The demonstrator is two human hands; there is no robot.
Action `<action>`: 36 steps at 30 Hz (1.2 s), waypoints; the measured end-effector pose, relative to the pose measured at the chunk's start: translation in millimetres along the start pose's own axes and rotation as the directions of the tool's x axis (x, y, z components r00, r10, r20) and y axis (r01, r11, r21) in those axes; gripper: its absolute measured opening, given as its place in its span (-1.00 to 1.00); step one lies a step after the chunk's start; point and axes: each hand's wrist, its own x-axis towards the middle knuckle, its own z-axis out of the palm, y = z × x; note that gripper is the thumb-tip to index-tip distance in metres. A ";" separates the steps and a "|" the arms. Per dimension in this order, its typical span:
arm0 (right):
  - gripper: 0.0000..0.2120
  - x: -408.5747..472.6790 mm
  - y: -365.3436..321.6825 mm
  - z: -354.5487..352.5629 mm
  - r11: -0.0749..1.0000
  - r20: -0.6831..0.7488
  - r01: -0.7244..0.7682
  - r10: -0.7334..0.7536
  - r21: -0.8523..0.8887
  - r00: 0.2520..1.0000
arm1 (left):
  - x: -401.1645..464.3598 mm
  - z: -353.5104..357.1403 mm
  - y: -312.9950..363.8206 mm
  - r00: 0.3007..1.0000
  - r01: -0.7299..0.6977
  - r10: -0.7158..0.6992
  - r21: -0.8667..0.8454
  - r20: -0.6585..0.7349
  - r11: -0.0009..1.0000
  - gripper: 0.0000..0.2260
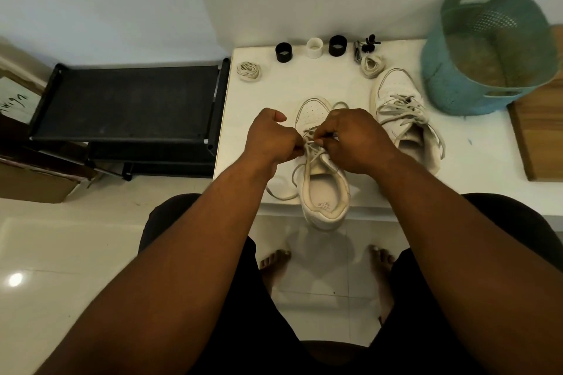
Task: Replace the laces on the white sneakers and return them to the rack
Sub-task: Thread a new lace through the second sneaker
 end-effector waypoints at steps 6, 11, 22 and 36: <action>-0.83 1.6 3.2 1.9 1.000 0.037 0.018 -0.018 -0.007 0.999 | 0.3 0.7 -1.1 1.000 0.005 -0.005 -0.015 0.012 1.000 -0.54; -0.86 -0.2 1.6 6.0 1.000 0.027 -0.012 0.012 0.004 1.000 | 1.5 -2.9 -3.8 0.999 -0.032 0.032 -0.031 0.018 0.999 -0.59; -0.84 -4.0 6.6 -3.5 0.980 0.069 -0.092 0.081 0.176 0.994 | 4.7 -9.9 -17.1 0.961 -0.253 0.167 0.458 0.221 0.852 -0.87; 0.24 -1.2 22.2 -1.2 0.986 0.217 -0.102 0.072 0.131 0.974 | 8.5 -32.6 0.3 0.916 -0.400 0.384 0.222 0.114 0.889 -0.90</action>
